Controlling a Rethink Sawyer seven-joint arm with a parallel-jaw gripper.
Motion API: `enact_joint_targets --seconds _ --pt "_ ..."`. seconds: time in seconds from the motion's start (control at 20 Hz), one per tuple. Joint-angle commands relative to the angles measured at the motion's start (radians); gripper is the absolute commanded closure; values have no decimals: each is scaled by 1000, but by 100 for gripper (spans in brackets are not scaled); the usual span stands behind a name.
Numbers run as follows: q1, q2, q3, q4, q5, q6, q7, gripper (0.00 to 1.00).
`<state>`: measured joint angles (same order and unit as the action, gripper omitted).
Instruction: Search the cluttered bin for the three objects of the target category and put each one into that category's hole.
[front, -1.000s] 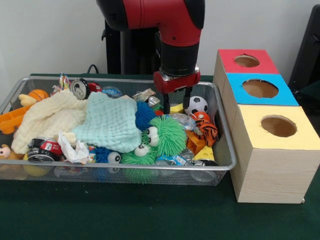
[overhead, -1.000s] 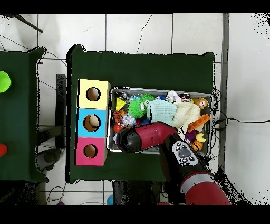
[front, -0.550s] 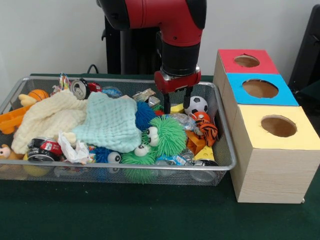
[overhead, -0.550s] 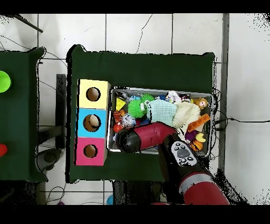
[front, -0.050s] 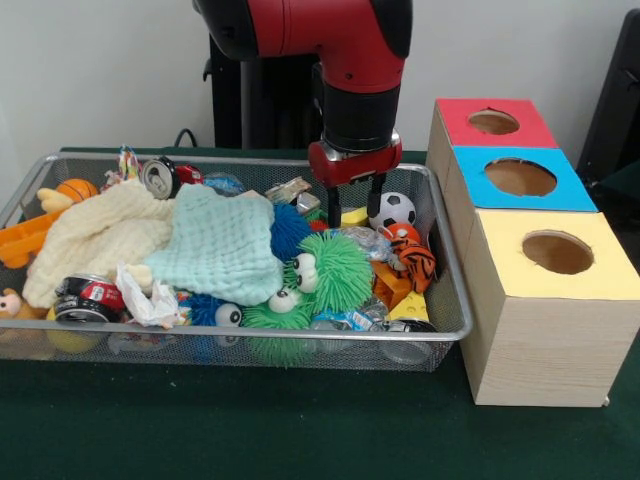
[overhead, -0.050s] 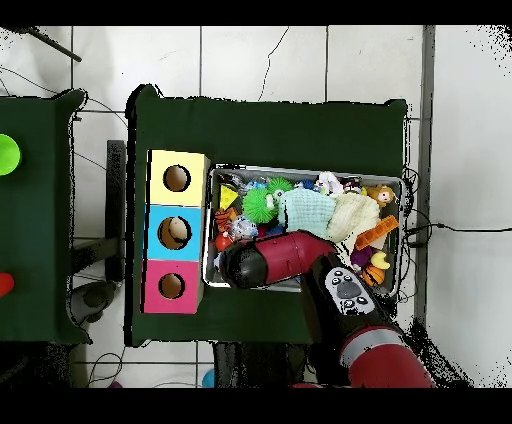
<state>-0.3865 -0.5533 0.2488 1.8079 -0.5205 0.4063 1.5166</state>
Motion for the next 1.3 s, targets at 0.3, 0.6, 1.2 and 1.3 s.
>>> enact_joint_targets --seconds 0.3,0.6,1.2,1.3 --pt "-9 0 29 -100 57 121 53 0" --pt "-7 -21 30 -80 66 137 54 0" --pt "-6 -67 66 -74 25 128 -29 0" --pt "-1 -64 64 -77 9 111 -33 0"
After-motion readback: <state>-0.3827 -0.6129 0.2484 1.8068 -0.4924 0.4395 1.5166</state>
